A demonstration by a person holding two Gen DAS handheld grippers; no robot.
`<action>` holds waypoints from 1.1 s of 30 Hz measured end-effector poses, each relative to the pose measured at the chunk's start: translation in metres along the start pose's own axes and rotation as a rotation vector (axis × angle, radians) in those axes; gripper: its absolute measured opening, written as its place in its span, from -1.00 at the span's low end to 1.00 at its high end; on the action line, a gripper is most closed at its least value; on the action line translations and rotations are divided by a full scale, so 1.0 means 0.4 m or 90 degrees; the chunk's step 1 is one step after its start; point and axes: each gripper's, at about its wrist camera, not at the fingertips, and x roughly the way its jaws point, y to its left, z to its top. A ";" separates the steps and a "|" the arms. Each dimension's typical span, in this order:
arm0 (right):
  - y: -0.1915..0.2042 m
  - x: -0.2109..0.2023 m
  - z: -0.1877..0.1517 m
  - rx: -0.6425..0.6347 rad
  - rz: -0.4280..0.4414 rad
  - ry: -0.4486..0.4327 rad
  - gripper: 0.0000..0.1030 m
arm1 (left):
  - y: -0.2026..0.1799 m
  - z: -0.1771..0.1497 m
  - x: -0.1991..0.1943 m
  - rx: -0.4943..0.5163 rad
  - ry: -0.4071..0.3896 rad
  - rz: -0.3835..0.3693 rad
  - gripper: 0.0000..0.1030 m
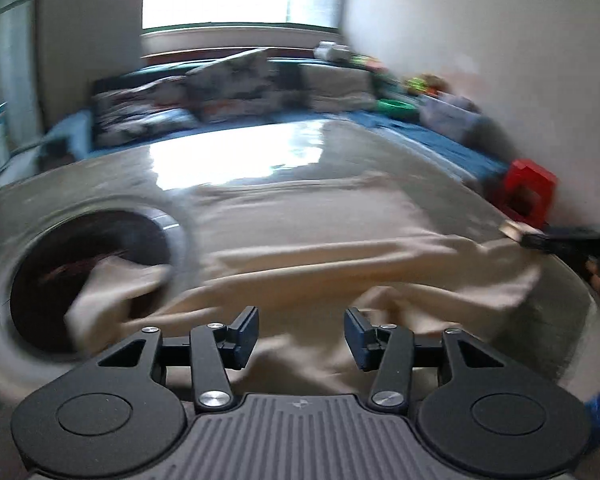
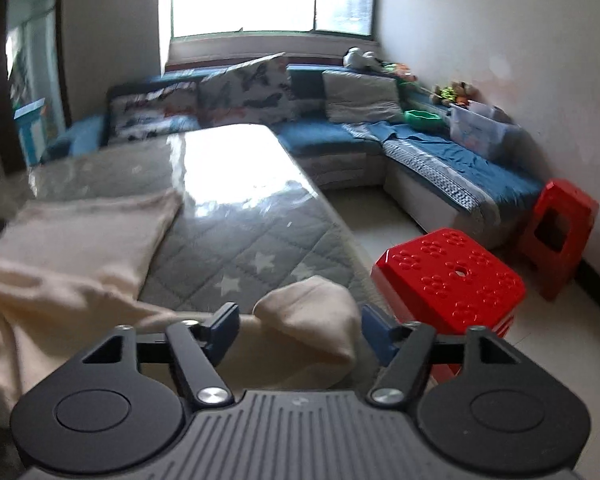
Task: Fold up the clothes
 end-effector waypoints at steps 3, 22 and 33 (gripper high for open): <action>0.001 0.033 -0.008 -0.029 -0.042 0.014 0.44 | -0.050 -0.001 0.043 0.035 0.008 -0.020 -0.03; 0.016 -0.083 0.018 -0.006 0.008 -0.029 0.55 | -0.080 -0.051 0.045 0.075 0.030 -0.053 -0.91; 0.257 -0.114 0.033 -0.146 0.228 -0.006 0.50 | -0.076 -0.135 -0.066 0.169 0.044 -0.138 -0.81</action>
